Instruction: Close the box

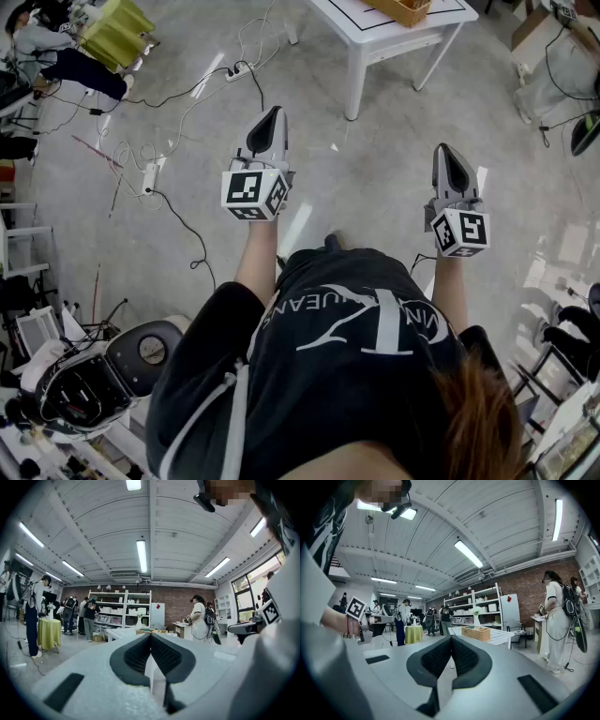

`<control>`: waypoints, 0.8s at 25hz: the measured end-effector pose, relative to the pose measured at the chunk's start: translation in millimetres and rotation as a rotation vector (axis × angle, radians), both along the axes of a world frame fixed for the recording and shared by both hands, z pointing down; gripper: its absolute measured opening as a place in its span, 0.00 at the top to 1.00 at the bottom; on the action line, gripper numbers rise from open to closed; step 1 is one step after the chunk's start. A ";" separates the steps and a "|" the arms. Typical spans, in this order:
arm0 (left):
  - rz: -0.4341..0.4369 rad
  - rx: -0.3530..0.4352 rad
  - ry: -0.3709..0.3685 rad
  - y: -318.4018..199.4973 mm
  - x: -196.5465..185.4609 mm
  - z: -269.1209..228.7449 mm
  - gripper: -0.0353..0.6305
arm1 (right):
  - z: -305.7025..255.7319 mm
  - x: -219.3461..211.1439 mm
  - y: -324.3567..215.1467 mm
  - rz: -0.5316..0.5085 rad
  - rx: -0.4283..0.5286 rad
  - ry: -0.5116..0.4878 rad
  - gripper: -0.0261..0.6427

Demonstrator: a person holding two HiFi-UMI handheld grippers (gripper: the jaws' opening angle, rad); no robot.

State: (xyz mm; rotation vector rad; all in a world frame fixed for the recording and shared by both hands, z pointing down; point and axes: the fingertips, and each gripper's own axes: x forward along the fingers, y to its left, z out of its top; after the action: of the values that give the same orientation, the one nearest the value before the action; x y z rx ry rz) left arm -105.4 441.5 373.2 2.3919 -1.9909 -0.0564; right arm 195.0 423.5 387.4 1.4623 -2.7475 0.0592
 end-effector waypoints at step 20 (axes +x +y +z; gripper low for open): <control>0.040 -0.075 0.029 -44.7 -55.3 33.1 0.93 | 30.1 -57.8 -45.5 0.036 -0.104 0.025 0.96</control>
State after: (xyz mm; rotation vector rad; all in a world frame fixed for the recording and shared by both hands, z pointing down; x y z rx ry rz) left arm -160.7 396.7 406.3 2.3701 -1.8976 -0.0152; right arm 137.1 378.0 417.5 1.4762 -2.6551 0.1800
